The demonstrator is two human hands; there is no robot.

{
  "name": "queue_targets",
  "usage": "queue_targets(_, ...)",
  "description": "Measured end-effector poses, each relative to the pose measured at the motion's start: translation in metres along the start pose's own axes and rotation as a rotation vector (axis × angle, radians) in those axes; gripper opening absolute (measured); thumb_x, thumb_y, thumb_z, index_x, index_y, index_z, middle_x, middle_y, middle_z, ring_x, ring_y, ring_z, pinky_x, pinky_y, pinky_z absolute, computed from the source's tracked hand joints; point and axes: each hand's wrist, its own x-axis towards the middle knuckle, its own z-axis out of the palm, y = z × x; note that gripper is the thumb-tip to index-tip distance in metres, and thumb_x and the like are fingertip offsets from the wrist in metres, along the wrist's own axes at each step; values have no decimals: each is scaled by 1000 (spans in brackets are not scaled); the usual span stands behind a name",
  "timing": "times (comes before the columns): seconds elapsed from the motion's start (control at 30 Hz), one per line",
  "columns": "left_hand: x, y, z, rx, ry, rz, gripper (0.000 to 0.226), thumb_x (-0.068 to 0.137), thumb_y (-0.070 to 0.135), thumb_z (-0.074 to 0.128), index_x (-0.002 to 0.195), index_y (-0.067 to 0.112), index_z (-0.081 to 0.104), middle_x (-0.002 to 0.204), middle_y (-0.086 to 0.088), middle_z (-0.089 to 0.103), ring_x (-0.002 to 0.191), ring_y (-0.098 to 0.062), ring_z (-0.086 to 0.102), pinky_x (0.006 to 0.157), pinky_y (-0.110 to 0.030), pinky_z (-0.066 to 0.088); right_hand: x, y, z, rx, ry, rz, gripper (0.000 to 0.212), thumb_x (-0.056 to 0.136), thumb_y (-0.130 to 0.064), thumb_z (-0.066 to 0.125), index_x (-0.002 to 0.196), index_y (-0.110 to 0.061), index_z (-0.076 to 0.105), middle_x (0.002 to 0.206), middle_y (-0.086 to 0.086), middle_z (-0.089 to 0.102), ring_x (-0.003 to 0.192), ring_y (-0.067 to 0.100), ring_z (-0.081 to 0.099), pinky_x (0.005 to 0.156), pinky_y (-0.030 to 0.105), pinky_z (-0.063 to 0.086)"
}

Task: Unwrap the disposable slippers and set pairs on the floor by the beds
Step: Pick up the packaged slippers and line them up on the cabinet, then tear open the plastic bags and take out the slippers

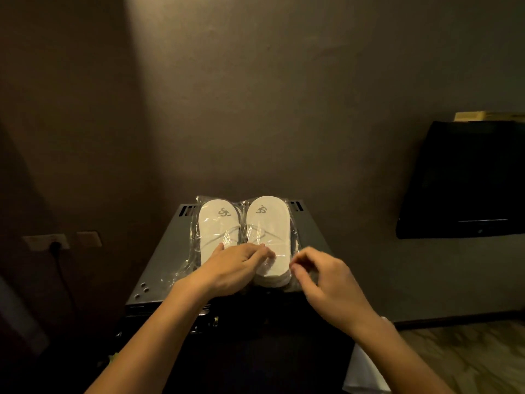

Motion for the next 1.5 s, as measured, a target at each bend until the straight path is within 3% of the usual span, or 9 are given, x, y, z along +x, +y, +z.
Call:
queue_targets(0.13, -4, 2, 2, -26, 9, 7, 74, 92, 76, 11, 127, 37, 64, 140, 11, 60, 124, -8, 54, 122, -58, 13, 36, 7, 11, -92, 15, 175, 14, 90, -41, 67, 89, -27, 66, 78, -10, 68, 74, 5, 64, 70, 30, 57)
queue_targets(0.4, 6, 14, 24, 110, 313, -63, 20, 91, 42, 54, 106, 37, 66, 117, 17, 64, 115, -10, 58, 117, -56, 23, 52, 12, 15, -328, -122, 428, 69, 84, -70, 57, 128, -17, 53, 127, 6, 55, 120, 26, 54, 90, 38, 47)
queue_targets(0.5, 5, 20, 29, 106, 336, -88, 15, 93, 38, 54, 105, 36, 62, 118, 15, 65, 117, -11, 57, 120, -56, 19, 59, 3, 16, -224, -178, 552, 69, 79, -74, 60, 114, -15, 55, 119, 8, 64, 109, 29, 64, 87, 41, 55)
queue_targets(0.73, -2, 24, 25, -50, 322, -72, 42, 88, 37, 66, 129, 37, 54, 130, 15, 63, 121, -8, 58, 110, -45, 41, 62, -4, 11, 404, -35, 651, 14, 81, -8, 75, 92, -15, 70, 88, 9, 76, 80, 14, 72, 79, 43, 64)
queue_targets(1.0, -14, 44, 1, -775, 569, -263, 100, 70, 59, 80, 150, 20, 36, 147, -6, 50, 123, -22, 57, 98, -36, 48, 17, 6, -23, 764, 207, 505, 30, 87, 0, 74, 109, -20, 74, 97, 0, 79, 89, 12, 75, 67, 21, 60)
queue_targets(1.13, -14, 49, -12, -1219, 317, -258, 73, 66, 48, 81, 119, 1, 64, 95, -15, 78, 80, -26, 74, 80, -40, 59, -4, 15, -34, 906, 87, 394, 34, 82, 11, 72, 100, -16, 81, 94, 8, 80, 85, 16, 76, 73, 23, 60)
queue_targets(1.23, -12, 60, -11, -1285, 325, -182, 43, 81, 22, 76, 114, -4, 66, 95, -20, 77, 81, -31, 75, 71, -38, 62, -4, 9, -42, 759, 59, 288, 39, 79, 0, 80, 110, -23, 77, 103, 2, 79, 97, 15, 75, 86, 27, 59)
queue_targets(1.4, -7, 70, -18, -1506, 496, -99, 46, 80, 18, 74, 121, 0, 65, 110, -20, 75, 100, -37, 71, 93, -51, 56, -14, 13, -48, 560, 615, 145, 52, 76, -36, 80, 125, -38, 62, 124, -8, 64, 115, 15, 63, 89, 23, 55)
queue_targets(1.5, -8, 74, -18, -1626, 540, -105, 53, 76, 19, 77, 124, 1, 65, 116, -19, 73, 101, -33, 71, 98, -53, 54, -31, 24, -45, -33, 708, -318, 49, 91, -12, 55, 136, -27, 59, 145, -2, 53, 137, 22, 48, 116, 44, 37)
